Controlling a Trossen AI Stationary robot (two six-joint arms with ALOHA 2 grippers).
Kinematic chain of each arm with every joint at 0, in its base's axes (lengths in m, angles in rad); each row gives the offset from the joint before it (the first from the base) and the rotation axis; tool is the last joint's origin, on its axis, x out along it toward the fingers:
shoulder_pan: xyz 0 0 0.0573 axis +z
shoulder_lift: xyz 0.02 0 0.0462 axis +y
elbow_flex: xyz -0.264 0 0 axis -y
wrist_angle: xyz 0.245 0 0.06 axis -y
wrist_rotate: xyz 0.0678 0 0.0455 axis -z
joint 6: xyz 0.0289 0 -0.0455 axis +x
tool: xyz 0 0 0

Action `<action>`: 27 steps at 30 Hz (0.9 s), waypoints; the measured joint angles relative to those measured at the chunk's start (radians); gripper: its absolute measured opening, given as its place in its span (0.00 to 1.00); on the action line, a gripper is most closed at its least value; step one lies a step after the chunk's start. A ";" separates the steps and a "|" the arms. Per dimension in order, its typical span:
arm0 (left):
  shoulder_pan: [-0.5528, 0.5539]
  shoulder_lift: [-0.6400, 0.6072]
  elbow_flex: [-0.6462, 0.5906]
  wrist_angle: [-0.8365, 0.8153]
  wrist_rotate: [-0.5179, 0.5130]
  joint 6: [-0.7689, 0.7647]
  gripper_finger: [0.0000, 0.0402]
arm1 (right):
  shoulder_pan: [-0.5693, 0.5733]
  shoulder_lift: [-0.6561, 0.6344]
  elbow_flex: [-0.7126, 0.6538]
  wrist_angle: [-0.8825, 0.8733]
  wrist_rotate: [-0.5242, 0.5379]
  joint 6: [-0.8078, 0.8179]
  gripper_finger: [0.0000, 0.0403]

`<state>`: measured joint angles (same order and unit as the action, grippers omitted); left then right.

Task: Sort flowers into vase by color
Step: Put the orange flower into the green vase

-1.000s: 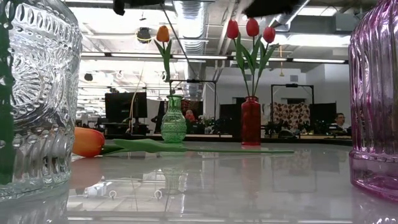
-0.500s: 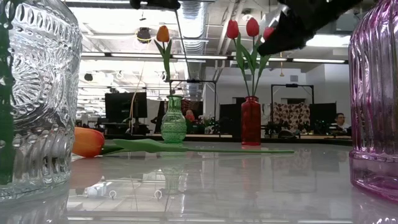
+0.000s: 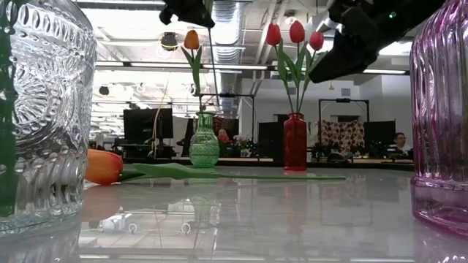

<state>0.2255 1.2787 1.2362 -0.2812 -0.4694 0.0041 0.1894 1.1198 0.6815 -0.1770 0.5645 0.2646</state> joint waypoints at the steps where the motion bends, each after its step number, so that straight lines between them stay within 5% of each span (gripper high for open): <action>1: 0.006 -0.001 0.000 0.000 0.002 -0.003 0.02 | 0.000 0.000 0.000 0.000 -0.008 0.000 0.44; 27: 0.076 -0.002 0.000 -0.094 0.046 -0.054 0.02 | 0.000 0.000 0.000 -0.002 -0.018 -0.003 0.44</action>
<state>0.3019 1.2768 1.2362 -0.3756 -0.4233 -0.0494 0.1894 1.1198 0.6819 -0.1787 0.5468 0.2619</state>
